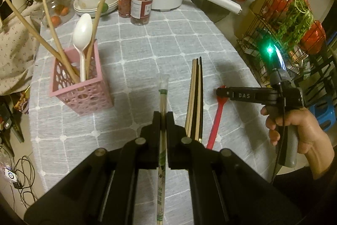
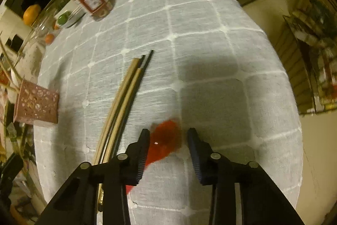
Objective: Organize utensils
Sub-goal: 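Grasp the red spoon with the right tool while the left tool lifts its chopstick, then lower the wrapped chopstick into the pink holder and open the left tool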
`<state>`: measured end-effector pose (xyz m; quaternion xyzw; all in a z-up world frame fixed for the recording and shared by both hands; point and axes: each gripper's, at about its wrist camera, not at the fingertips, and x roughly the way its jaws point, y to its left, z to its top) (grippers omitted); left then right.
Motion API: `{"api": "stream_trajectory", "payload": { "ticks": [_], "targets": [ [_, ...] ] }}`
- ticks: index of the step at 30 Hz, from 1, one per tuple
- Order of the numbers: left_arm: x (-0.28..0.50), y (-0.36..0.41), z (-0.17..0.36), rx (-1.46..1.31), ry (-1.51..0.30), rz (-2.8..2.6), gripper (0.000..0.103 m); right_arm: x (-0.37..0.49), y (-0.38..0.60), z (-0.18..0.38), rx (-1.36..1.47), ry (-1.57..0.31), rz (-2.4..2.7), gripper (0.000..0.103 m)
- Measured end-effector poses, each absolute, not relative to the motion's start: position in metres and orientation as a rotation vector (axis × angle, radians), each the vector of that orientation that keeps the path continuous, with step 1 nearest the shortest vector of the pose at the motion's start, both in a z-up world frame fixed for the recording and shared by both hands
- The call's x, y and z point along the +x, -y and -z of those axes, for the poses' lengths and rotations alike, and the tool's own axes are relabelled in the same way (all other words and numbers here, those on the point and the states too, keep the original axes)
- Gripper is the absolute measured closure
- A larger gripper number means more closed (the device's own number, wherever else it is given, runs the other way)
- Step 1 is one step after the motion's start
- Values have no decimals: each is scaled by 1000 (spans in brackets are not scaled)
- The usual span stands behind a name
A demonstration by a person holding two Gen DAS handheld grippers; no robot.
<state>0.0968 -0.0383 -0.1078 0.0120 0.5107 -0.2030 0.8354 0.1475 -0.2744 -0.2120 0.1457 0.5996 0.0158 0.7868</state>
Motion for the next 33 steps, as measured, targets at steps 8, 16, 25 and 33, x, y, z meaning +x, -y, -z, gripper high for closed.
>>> {"api": "stream_trajectory", "payload": {
  "ticks": [8,16,25,33],
  "targets": [
    [95,25,104,-6,-1077,414,97,148,258,212,120,-1288,8,92],
    [92,9,85,-60,-998,400,97,141,264,178,208,-1170,-52,97],
    [83,-13,41,-128,-792,381,97,124,233,116,170,-960,-100,97],
    [83,-40,1,-205,-508,311,97,109,214,91,115,-866,-132,97]
  ]
}}
